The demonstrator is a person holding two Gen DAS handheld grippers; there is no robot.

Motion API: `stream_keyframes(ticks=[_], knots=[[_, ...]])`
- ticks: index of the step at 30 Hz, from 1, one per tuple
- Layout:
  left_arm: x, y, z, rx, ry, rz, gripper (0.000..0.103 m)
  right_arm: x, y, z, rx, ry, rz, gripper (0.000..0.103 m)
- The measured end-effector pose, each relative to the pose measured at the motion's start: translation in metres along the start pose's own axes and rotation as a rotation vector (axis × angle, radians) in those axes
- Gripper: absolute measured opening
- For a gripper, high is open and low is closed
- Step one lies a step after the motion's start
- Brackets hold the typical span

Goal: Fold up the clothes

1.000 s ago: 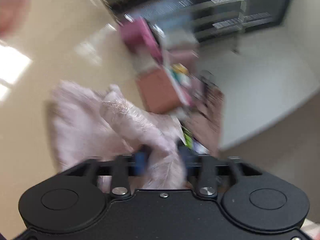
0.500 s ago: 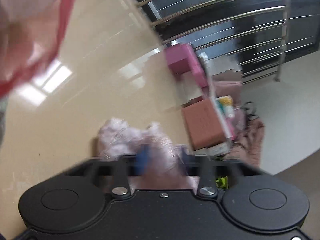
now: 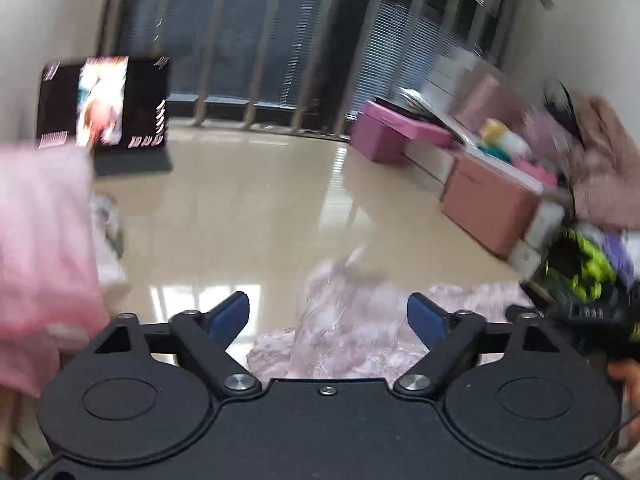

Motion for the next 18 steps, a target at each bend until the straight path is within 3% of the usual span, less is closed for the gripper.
stream_keyframes(ticks=[1, 3, 9, 15, 18], knots=[[0.003, 0.011, 0.000, 0.028, 0.007, -0.065, 0.085, -0.001, -0.003, -0.002, 0.009, -0.012, 0.023, 0.036], [0.012, 0.032, -0.001, 0.085, 0.017, -0.200, 0.083, -0.003, -0.006, -0.006, -0.002, -0.032, 0.050, 0.040], [0.030, 0.069, 0.003, 0.184, 0.084, -0.408, 0.065, -0.006, -0.012, -0.002, -0.004, -0.003, 0.090, 0.040], [0.044, 0.077, -0.004, 0.231, 0.143, -0.418, 0.063, -0.002, -0.009, 0.001, -0.006, 0.010, 0.084, 0.040], [0.054, 0.078, -0.008, 0.218, 0.178, -0.386, 0.063, 0.002, -0.009, 0.001, -0.003, 0.015, 0.078, 0.040]])
Point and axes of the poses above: each gripper's, at about its wrist camera, not at the fingertips, and z roughly the way its jaws point, y to its left, x to its underside, the point moved 4 cm from there along z, roughly the way its jaws point
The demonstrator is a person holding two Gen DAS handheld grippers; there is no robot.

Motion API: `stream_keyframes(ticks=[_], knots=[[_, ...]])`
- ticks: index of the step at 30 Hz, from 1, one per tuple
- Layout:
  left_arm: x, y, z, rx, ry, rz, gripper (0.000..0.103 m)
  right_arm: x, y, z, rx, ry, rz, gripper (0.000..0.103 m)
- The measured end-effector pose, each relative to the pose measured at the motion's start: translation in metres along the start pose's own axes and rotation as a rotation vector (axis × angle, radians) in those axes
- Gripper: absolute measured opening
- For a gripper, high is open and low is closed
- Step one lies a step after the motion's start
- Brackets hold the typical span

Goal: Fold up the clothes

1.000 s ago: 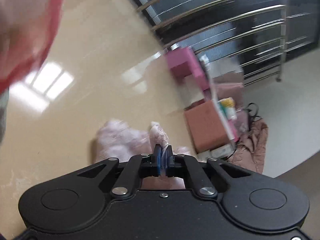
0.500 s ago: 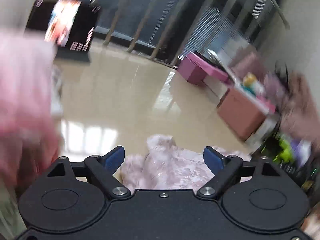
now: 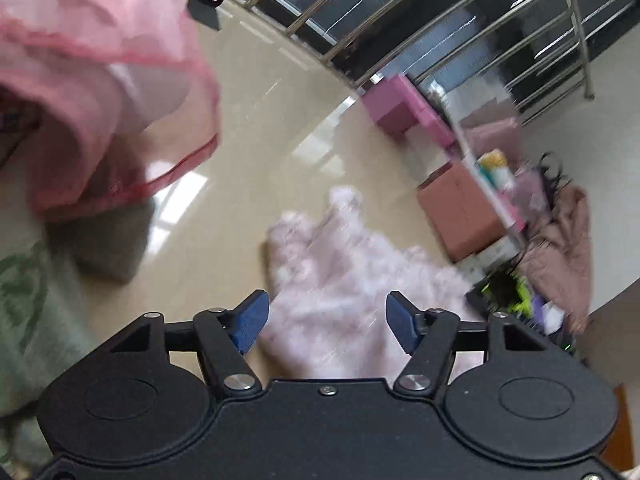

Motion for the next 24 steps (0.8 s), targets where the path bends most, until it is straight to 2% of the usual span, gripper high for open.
stream_keyframes(ticks=[2, 3, 4, 7, 10, 12, 14, 16, 18, 21, 22, 24], knots=[[0.006, 0.002, 0.001, 0.004, 0.024, 0.016, 0.047, 0.002, -0.001, 0.000, 0.004, 0.003, 0.000, 0.040], [0.010, 0.002, 0.003, 0.038, 0.034, 0.015, 0.028, 0.003, -0.001, 0.001, 0.004, 0.005, -0.001, 0.039], [0.013, 0.002, 0.004, 0.073, 0.043, 0.014, 0.017, 0.004, -0.001, 0.002, 0.009, 0.006, -0.004, 0.039], [0.018, -0.006, 0.000, 0.201, 0.019, 0.035, 0.016, 0.006, 0.002, -0.002, 0.046, -0.002, -0.024, 0.039], [0.021, -0.011, 0.000, 0.250, 0.016, 0.072, 0.016, 0.005, 0.010, -0.019, 0.153, -0.067, -0.087, 0.041], [0.023, -0.009, 0.002, 0.268, 0.026, 0.072, 0.016, 0.001, 0.032, -0.036, 0.256, -0.145, -0.196, 0.044], [0.023, -0.005, 0.004, 0.280, 0.030, 0.062, 0.017, -0.002, 0.077, -0.044, 0.325, -0.168, -0.387, 0.051], [0.023, -0.004, 0.007, 0.299, 0.032, 0.058, 0.022, 0.003, 0.131, -0.032, 0.317, -0.091, -0.549, 0.070], [0.024, -0.001, 0.007, 0.304, 0.028, 0.053, 0.028, 0.019, 0.179, -0.003, 0.256, 0.084, -0.665, 0.084], [0.025, 0.002, 0.007, 0.328, 0.018, 0.037, 0.038, 0.056, 0.227, 0.063, 0.178, 0.378, -0.747, 0.084], [0.026, 0.003, 0.007, 0.337, 0.015, 0.032, 0.041, 0.069, 0.236, 0.087, 0.189, 0.459, -0.756, 0.080], [0.028, 0.003, 0.006, 0.344, 0.017, 0.042, 0.046, 0.089, 0.242, 0.129, 0.280, 0.553, -0.800, 0.077]])
Point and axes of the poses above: each gripper's, at about its wrist camera, not at the fingertips, and z roughly the way its jaws point, y to its left, x to its underside, the point moved 4 cm from there along z, roughly the way its jaws point
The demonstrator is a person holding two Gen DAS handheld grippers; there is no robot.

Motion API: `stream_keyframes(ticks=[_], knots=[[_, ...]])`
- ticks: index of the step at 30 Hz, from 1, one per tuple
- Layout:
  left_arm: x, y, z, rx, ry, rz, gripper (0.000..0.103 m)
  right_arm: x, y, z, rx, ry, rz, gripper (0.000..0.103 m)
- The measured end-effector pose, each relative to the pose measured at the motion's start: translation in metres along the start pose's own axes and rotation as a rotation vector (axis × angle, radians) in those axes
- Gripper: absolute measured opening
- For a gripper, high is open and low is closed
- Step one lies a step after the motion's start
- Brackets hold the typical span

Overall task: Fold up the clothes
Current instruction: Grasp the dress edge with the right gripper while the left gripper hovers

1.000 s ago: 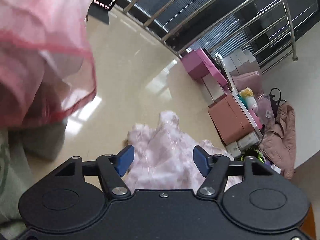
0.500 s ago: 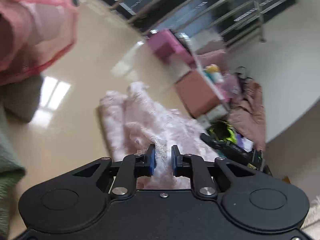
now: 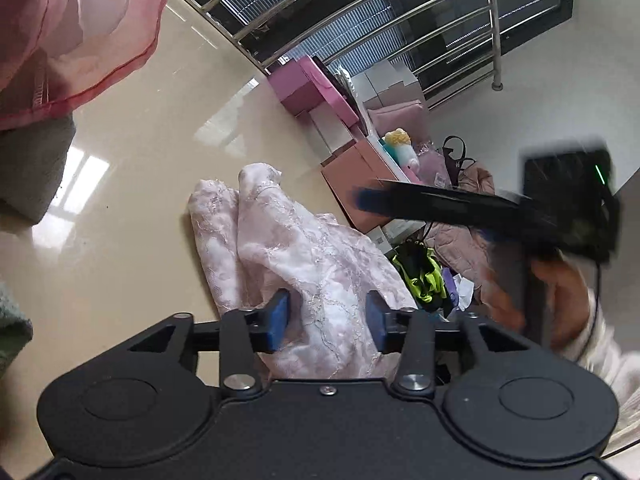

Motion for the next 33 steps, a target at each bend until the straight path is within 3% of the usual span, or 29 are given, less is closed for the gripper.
stream_keyframes(ticks=[2, 5, 7, 9, 13, 17, 22, 25, 28, 30, 32, 33], knots=[[0.002, -0.001, -0.001, 0.007, 0.004, 0.010, 0.050, -0.009, 0.006, 0.035, 0.079, 0.090, -0.024, 0.071], [0.005, -0.001, -0.003, 0.020, 0.019, 0.029, 0.058, -0.013, 0.010, 0.076, 0.148, 0.214, -0.028, 0.048], [0.007, 0.002, -0.001, 0.037, 0.030, 0.027, 0.060, -0.009, 0.012, 0.088, 0.151, 0.268, -0.030, 0.010], [0.009, 0.005, 0.000, 0.055, 0.041, 0.025, 0.060, -0.005, 0.010, 0.088, 0.156, 0.257, -0.025, 0.006], [0.012, 0.008, -0.003, 0.102, 0.021, 0.025, 0.060, 0.001, 0.008, 0.055, 0.120, 0.122, 0.055, 0.003], [0.016, 0.005, -0.006, 0.102, -0.002, 0.037, 0.060, 0.004, 0.001, 0.026, 0.100, 0.005, 0.137, 0.003], [0.017, -0.001, -0.003, 0.041, -0.028, 0.055, 0.060, 0.003, -0.006, 0.006, 0.076, -0.095, 0.199, 0.003], [0.016, -0.002, -0.009, 0.032, -0.078, 0.039, 0.061, 0.005, -0.004, 0.002, 0.070, -0.136, 0.211, 0.003], [0.015, 0.000, -0.006, 0.035, -0.071, 0.021, 0.062, 0.008, -0.003, -0.006, 0.069, -0.167, 0.220, 0.003], [0.015, -0.001, 0.003, 0.050, -0.037, 0.018, 0.062, 0.009, -0.003, -0.009, 0.061, -0.186, 0.229, 0.003], [0.015, -0.002, 0.013, 0.119, 0.002, -0.008, 0.058, 0.009, -0.001, -0.010, 0.050, -0.202, 0.235, 0.003], [0.016, -0.002, 0.017, 0.174, 0.017, -0.036, 0.049, 0.009, -0.001, -0.010, 0.045, -0.209, 0.238, 0.003]])
Point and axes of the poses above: each gripper's, at about its wrist camera, not at the fingertips, and z roughly the way its jaws point, y to its left, x to its underside, the point moved 4 cm from there along z, roughly the way its jaws point
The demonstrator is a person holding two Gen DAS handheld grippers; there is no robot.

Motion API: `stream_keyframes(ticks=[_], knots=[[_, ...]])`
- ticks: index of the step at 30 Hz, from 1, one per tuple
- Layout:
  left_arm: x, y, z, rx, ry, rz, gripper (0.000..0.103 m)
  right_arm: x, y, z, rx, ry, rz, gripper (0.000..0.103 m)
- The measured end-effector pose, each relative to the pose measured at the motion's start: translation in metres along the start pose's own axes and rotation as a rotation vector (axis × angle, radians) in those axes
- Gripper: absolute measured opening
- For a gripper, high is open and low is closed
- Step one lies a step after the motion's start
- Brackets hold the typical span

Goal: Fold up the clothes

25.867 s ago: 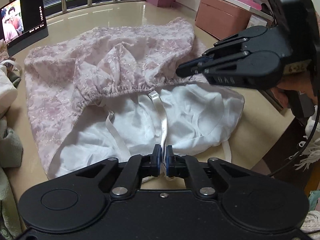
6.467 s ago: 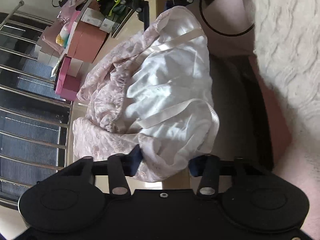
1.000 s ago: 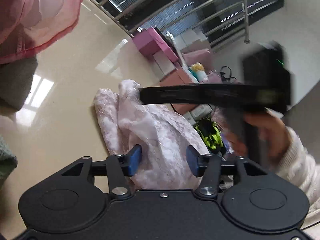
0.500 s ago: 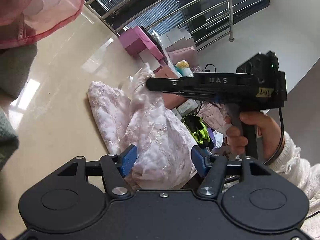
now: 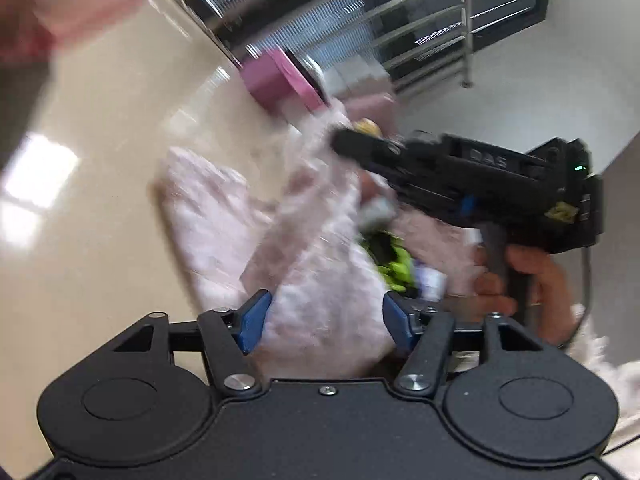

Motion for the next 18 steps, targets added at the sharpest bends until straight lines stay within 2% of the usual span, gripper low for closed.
stream_keyframes(ticks=[1, 3, 5, 8, 11, 12, 14, 15, 16, 17, 18], knots=[[0.000, 0.002, 0.004, 0.040, 0.012, -0.028, 0.038, 0.000, 0.001, 0.001, -0.004, -0.007, 0.004, 0.003], [0.001, 0.007, 0.009, 0.093, 0.033, -0.089, 0.027, 0.003, 0.001, 0.009, 0.000, -0.009, 0.006, 0.003], [0.002, 0.015, 0.013, 0.105, 0.049, -0.156, 0.027, 0.006, 0.000, 0.017, 0.004, -0.011, 0.007, 0.004], [0.004, 0.025, 0.013, 0.063, 0.076, -0.230, 0.027, 0.012, -0.004, 0.034, -0.004, 0.010, 0.022, 0.008], [0.006, 0.021, 0.013, -0.005, 0.101, -0.202, 0.026, 0.024, -0.008, 0.056, -0.043, 0.112, 0.047, 0.010], [0.007, 0.018, 0.013, -0.027, 0.107, -0.187, 0.028, 0.029, -0.009, 0.062, -0.056, 0.157, 0.051, 0.017], [0.007, 0.012, 0.012, -0.061, 0.104, -0.142, 0.034, 0.035, -0.012, 0.060, -0.079, 0.166, 0.065, 0.024], [0.007, 0.009, 0.010, -0.065, 0.101, -0.128, 0.042, 0.036, -0.014, 0.051, -0.100, 0.132, 0.076, 0.027], [0.006, 0.006, 0.007, -0.061, 0.090, -0.126, 0.055, 0.035, -0.018, 0.038, -0.119, 0.088, 0.090, 0.030], [0.003, 0.004, 0.003, -0.056, 0.074, -0.127, 0.062, 0.033, -0.024, 0.023, -0.136, 0.039, 0.104, 0.032], [0.000, 0.003, -0.002, -0.052, 0.056, -0.129, 0.077, 0.031, -0.031, 0.006, -0.142, -0.014, 0.112, 0.039]])
Point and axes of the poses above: each gripper's, at about its wrist camera, not at the fingertips, and z roughly the way its jaws point, y to its left, x to its underside, the point moved 4 cm from there along z, roughly the way its jaws point
